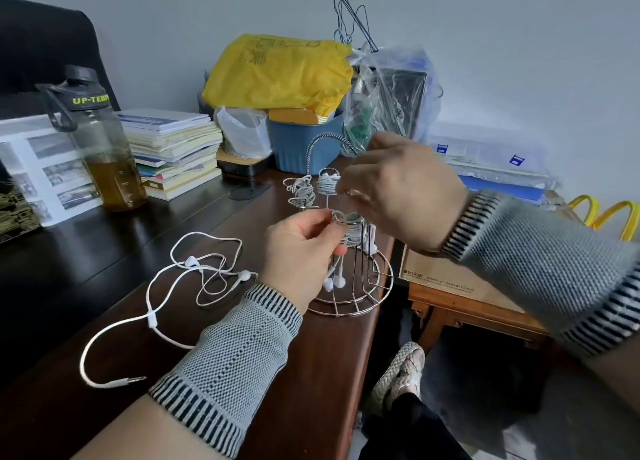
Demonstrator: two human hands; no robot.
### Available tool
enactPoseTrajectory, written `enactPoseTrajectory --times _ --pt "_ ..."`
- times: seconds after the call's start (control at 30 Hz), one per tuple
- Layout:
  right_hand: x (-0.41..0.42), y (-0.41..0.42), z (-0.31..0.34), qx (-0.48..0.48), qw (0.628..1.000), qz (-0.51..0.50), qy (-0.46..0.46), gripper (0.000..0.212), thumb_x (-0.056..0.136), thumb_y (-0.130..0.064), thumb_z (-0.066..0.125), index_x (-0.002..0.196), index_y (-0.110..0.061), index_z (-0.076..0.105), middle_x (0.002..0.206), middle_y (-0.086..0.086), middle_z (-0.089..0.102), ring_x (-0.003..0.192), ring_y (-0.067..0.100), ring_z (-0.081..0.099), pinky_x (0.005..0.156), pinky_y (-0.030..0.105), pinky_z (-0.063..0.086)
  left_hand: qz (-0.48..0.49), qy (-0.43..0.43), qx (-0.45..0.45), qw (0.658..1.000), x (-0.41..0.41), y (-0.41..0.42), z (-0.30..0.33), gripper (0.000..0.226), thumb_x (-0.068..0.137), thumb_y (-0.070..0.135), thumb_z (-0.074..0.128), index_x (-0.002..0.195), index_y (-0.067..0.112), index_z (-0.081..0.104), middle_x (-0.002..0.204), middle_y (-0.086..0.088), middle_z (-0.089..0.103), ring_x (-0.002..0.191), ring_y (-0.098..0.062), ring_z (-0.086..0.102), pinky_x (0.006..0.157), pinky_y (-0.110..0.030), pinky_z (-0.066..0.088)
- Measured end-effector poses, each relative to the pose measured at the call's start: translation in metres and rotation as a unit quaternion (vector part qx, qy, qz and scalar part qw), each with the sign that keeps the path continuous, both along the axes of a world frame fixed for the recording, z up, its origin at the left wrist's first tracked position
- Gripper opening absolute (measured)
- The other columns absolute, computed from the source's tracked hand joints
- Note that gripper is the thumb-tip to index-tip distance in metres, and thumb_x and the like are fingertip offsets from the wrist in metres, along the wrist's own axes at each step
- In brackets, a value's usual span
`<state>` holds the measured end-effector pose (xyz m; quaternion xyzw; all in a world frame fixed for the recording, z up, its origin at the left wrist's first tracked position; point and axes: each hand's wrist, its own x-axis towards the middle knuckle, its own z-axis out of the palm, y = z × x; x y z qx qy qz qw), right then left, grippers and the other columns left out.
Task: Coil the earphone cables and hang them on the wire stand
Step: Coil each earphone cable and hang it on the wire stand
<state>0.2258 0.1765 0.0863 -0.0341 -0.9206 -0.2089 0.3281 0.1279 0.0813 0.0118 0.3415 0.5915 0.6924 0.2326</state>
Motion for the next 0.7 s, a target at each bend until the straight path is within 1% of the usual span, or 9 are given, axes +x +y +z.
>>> enactPoseTrajectory --times 0.1,0.17,0.27,0.37,0.43,0.5,0.57,0.63,0.7 --pt "-0.011 0.0 0.018 0.099 0.989 -0.002 -0.107 0.013 0.08 -0.018 0.066 0.069 -0.018 0.059 0.062 0.003 0.065 0.08 0.029 0.057 0.071 0.041 0.05 -0.004 0.003 -0.007 1.0 -0.006 0.001 -0.001 0.013 0.088 0.007 0.067 0.098 0.012 0.073 0.07 0.001 0.069 0.051 0.001 0.059 0.04 -0.014 0.041" --pt "-0.015 -0.002 0.027 0.111 0.977 -0.042 -0.179 0.007 0.087 -0.025 0.06 0.081 -0.022 0.061 0.079 0.003 0.069 0.104 0.028 0.056 0.084 0.046 0.046 -0.013 0.001 -0.009 1.0 -0.009 0.001 -0.002 0.013 0.087 0.006 0.068 0.097 0.013 0.073 0.071 0.0 0.07 0.051 -0.001 0.058 0.042 -0.014 0.041" --pt "-0.021 -0.002 0.034 0.12 0.945 -0.129 -0.277 0.014 0.095 -0.035 0.047 0.098 -0.029 0.059 0.104 -0.007 0.065 0.128 0.018 0.041 0.105 0.046 0.031 -0.028 0.004 -0.008 1.0 -0.013 0.0 -0.003 0.015 0.086 0.004 0.068 0.099 0.012 0.073 0.073 0.002 0.071 0.053 -0.001 0.059 0.044 -0.013 0.041" --pt "-0.027 -0.001 0.033 0.064 0.932 -0.167 -0.316 0.008 0.094 -0.026 0.047 0.091 -0.028 0.053 0.105 -0.009 0.06 0.128 0.014 0.036 0.111 0.049 0.024 -0.041 -0.001 -0.004 0.999 -0.015 -0.001 -0.002 0.015 0.086 0.002 0.067 0.094 0.014 0.073 0.07 0.005 0.071 0.053 -0.001 0.06 0.046 -0.012 0.041" --pt "-0.03 -0.003 0.03 0.032 0.925 -0.19 -0.328 0.017 0.094 -0.022 0.048 0.078 -0.03 0.045 0.1 -0.009 0.056 0.124 0.013 0.035 0.112 0.048 0.023 -0.046 -0.008 0.0 0.999 -0.017 -0.002 -0.002 0.019 0.086 0.001 0.067 0.088 0.02 0.072 0.068 0.008 0.071 0.053 0.0 0.06 0.046 -0.012 0.041" --pt "-0.033 -0.006 0.028 0.032 0.92 -0.21 -0.328 0.024 0.094 -0.019 0.047 0.072 -0.027 0.042 0.09 -0.008 0.052 0.122 0.018 0.037 0.108 0.046 0.029 -0.047 -0.014 0.002 0.999 -0.018 -0.002 -0.002 0.019 0.086 0.001 0.067 0.089 0.02 0.071 0.069 0.008 0.071 0.054 0.0 0.061 0.047 -0.012 0.042" --pt "-0.036 -0.006 0.027 0.037 0.917 -0.217 -0.332 0.014 0.095 -0.017 0.044 0.089 -0.023 0.055 0.099 -0.001 0.054 0.12 0.023 0.04 0.104 0.043 0.035 -0.043 -0.018 0.003 0.999 -0.018 -0.002 -0.003 0.016 0.086 0.003 0.069 0.093 0.016 0.071 0.071 0.006 0.071 0.055 -0.001 0.062 0.047 -0.012 0.042" --pt "-0.036 -0.005 0.029 0.049 0.902 -0.212 -0.372 0.017 0.095 -0.017 0.046 0.106 -0.02 0.058 0.11 -0.001 0.056 0.119 0.021 0.04 0.103 0.04 0.036 -0.04 -0.022 0.006 0.999 -0.018 -0.002 -0.003 0.015 0.085 0.003 0.069 0.097 0.012 0.072 0.072 0.005 0.072 0.056 -0.001 0.062 0.048 -0.013 0.042" --pt "-0.036 -0.007 0.031 0.086 0.894 -0.188 -0.398 0.019 0.093 -0.015 0.047 0.106 -0.017 0.061 0.107 -0.002 0.062 0.112 0.02 0.046 0.098 0.033 0.041 -0.038 -0.026 0.009 0.999 -0.018 -0.002 -0.004 0.015 0.085 0.003 0.07 0.099 0.01 0.072 0.073 0.004 0.072 0.056 -0.001 0.062 0.048 -0.012 0.042"
